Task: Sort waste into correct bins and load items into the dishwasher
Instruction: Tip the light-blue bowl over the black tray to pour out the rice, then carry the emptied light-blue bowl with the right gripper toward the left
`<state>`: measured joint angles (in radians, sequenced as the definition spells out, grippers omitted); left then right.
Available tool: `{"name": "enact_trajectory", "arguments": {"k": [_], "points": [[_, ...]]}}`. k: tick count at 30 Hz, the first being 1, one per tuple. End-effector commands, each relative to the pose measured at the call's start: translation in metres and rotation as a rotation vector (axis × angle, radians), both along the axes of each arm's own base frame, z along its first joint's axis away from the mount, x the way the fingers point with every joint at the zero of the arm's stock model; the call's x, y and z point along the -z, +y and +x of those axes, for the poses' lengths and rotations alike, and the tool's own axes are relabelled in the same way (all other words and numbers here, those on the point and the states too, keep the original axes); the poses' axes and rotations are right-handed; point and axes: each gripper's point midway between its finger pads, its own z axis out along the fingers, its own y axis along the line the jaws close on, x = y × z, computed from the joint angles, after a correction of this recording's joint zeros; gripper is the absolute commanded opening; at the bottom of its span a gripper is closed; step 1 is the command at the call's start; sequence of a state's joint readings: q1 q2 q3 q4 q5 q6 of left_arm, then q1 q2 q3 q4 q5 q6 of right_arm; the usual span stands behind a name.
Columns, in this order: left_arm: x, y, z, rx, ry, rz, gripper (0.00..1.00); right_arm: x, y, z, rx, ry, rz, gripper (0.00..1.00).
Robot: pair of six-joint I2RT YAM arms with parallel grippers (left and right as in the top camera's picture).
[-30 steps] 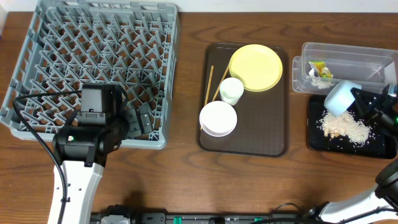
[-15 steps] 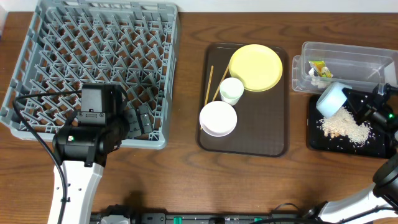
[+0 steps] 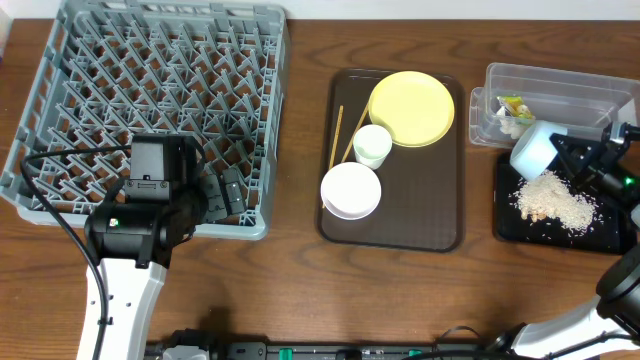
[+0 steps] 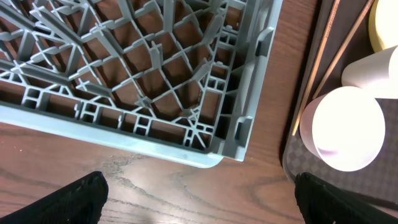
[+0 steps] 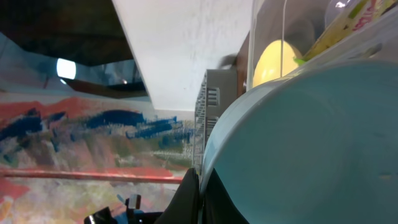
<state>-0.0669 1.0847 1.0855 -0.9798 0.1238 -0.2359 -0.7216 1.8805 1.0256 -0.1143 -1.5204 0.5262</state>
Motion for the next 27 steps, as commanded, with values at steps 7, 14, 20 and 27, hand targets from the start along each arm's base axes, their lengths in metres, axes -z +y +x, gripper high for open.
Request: {"name": "enact_trajectory", "arguments": {"k": [7, 14, 20, 27], "points": [[-0.007, 0.003, 0.003, -0.01, -0.021, 0.011, 0.99, -0.015, 0.05, 0.005, -0.143, 0.018, 0.057, 0.01], [-0.007, 0.003, 0.003, -0.01, -0.021, 0.011, 0.99, -0.022, 0.106, 0.009, -0.29, -0.113, -0.038, 0.01], [-0.007, 0.003, 0.003, -0.01, -0.021, 0.011, 0.99, -0.028, 0.159, 0.011, -0.434, -0.207, -0.083, 0.01], [-0.007, 0.003, 0.003, -0.01, -0.021, 0.011, 0.99, -0.055, 0.207, 0.009, -0.56, -0.352, -0.138, 0.01]]}}
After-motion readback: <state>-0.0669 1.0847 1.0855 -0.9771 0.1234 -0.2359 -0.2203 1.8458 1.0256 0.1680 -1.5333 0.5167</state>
